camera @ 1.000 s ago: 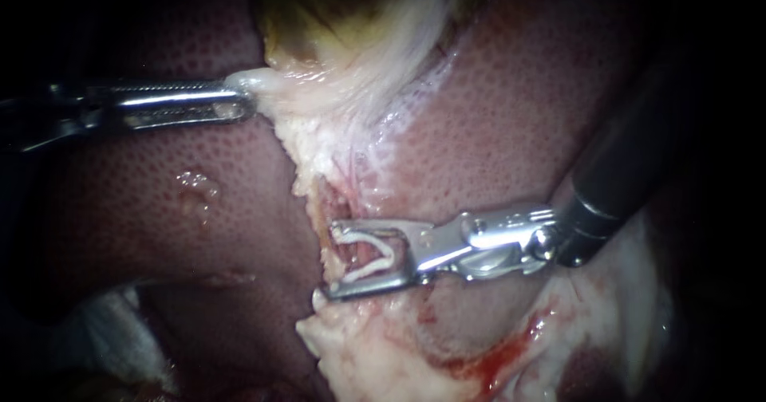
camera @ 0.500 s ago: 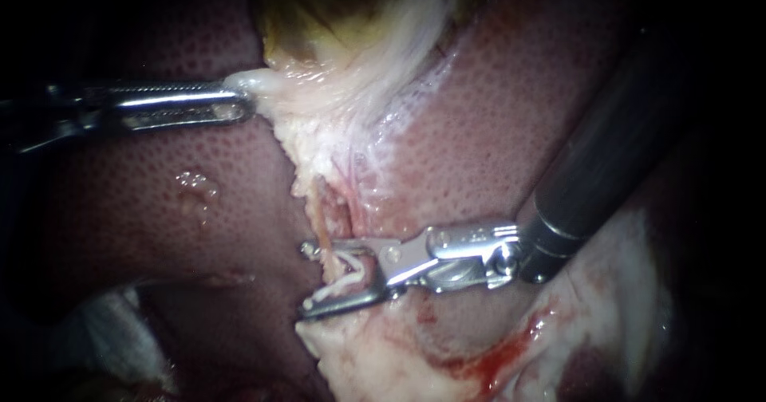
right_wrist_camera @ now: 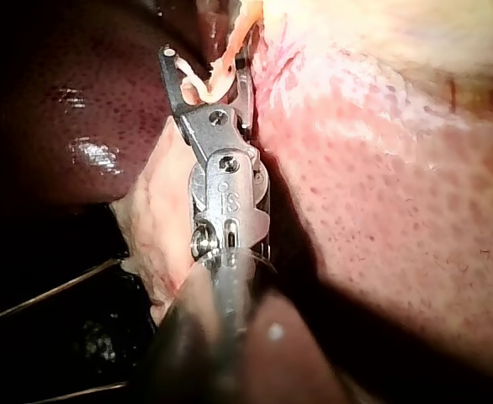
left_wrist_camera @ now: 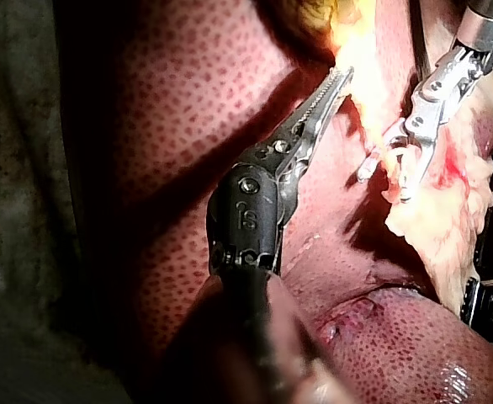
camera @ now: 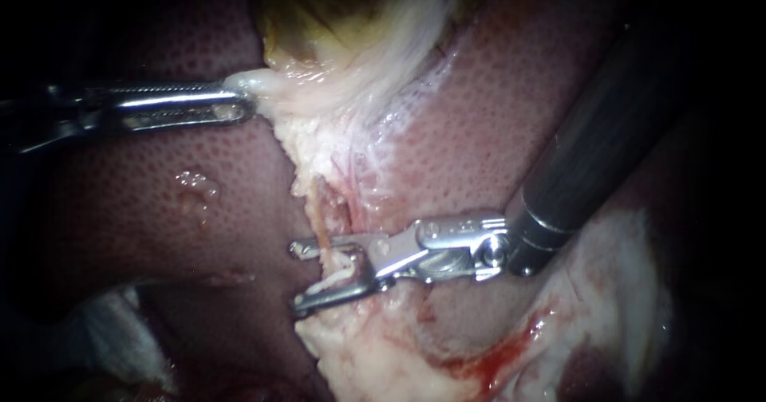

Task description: Clipping first clip left tube

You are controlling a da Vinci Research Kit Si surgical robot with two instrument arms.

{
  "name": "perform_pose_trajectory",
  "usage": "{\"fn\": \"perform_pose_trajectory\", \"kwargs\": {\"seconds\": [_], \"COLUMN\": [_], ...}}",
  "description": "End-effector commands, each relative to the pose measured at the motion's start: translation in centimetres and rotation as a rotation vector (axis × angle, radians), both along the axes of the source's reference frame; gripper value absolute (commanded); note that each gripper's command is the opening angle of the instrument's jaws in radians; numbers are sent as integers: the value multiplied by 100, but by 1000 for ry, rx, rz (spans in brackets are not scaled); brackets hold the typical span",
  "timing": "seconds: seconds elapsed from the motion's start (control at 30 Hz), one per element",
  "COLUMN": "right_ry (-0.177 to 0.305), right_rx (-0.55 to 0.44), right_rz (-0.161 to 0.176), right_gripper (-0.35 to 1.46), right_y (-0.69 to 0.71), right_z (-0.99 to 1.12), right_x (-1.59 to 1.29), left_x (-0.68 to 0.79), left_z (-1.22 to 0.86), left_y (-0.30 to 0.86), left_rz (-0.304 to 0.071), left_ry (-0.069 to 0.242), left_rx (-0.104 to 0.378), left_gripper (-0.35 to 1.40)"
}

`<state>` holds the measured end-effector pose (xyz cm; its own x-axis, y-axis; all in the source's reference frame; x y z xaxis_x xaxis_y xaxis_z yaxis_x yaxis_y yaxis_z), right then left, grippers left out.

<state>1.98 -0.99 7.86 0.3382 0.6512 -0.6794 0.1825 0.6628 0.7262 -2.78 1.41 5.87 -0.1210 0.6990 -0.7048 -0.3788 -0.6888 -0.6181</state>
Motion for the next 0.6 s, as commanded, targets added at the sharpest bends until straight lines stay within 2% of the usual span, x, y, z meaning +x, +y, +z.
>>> {"fn": "perform_pose_trajectory", "kwargs": {"seconds": [0.03, 0.07, 0.23, 0.6], "right_ry": [-18, -23, -29, -31], "right_rx": [33, 30, 42, 41], "right_rz": [-14, -26, -57, -60], "right_gripper": [-24, -35, -35, -35], "right_y": [-1, 0, -7, -10], "right_z": [-4, -4, -2, 1], "right_x": [1, 1, 3, 4], "left_x": [0, 0, 0, 0], "left_z": [0, 0, 0, 1], "left_y": [0, 0, 0, 0], "left_rz": [0, 0, 0, 0], "left_ry": [0, 0, 0, 0], "left_rx": [0, 0, 0, 0], "left_gripper": [-35, -35, -35, -35]}}
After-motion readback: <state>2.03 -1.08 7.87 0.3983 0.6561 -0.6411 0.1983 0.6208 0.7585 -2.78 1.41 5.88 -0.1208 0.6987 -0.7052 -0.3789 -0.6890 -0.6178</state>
